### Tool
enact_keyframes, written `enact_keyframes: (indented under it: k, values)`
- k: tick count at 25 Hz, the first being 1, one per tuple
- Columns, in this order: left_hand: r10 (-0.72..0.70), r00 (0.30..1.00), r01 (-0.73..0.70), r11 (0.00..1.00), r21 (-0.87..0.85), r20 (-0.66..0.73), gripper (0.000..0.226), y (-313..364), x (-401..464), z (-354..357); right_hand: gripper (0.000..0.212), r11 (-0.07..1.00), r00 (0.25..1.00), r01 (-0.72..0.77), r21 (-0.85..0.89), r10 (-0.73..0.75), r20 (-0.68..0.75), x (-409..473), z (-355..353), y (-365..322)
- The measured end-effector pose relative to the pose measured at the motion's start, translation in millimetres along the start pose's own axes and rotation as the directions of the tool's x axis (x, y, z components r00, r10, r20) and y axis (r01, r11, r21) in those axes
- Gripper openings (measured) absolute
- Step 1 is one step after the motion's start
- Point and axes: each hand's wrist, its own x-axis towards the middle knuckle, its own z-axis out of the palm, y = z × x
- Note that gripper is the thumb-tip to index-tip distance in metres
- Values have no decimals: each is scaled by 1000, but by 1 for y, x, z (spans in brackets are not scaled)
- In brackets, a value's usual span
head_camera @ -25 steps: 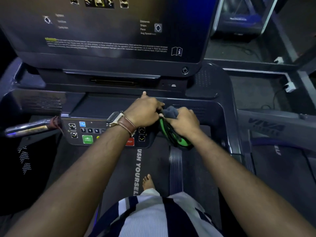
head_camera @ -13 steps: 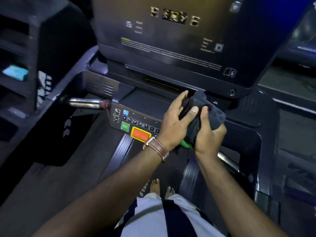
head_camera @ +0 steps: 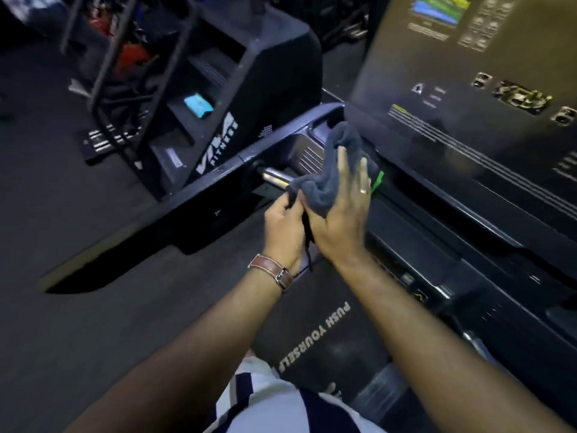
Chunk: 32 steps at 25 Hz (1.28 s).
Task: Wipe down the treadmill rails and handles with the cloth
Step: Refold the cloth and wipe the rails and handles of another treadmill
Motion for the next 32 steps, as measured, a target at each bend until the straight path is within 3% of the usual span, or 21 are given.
enact_keyframes:
  k: [2,4,6,9,11,13,16,18,20,23,27,30,32]
  values:
    - [-130,984,130,991,-13,-124,19,-4,32,-28,95,965,985,79,-251,-37,168,19,45,4]
    - [-310,937,300,950,-84,-162,21,-10,63,-51,97,863,962,120,-491,22,273,31,84,17]
    - [-489,867,475,869,-140,-96,35,-19,92,-68,89,750,949,58,-659,164,271,35,116,30]
    - [-617,786,617,784,-62,20,53,-31,128,-84,65,553,933,-60,-831,326,149,40,150,41]
    - [-639,767,641,767,-17,60,50,-34,147,-87,57,487,925,-20,-873,340,168,55,163,43]
    - [-642,762,645,764,-10,80,47,-32,163,-90,55,468,902,113,-877,322,288,78,180,38]
    - [-624,778,628,775,-73,76,53,-33,188,-103,62,548,834,293,-783,253,490,107,207,30]
    - [-630,771,636,768,-77,91,51,-29,205,-113,62,613,818,332,-717,192,543,106,197,33]
    - [-629,767,639,767,-61,124,45,-28,219,-118,60,617,856,246,-747,223,466,94,176,41]
    - [-639,758,648,761,-40,132,40,-26,223,-111,54,507,900,45,-861,354,256,97,189,31]
    - [-664,741,671,739,-68,98,41,-33,223,-108,74,494,809,351,-795,268,524,93,172,36]
    - [-646,760,650,757,-60,71,32,-40,227,-109,65,391,827,161,-906,448,340,96,156,35]
    - [-629,776,629,764,-140,52,33,-39,226,-103,58,476,829,122,-871,434,353,107,190,22]
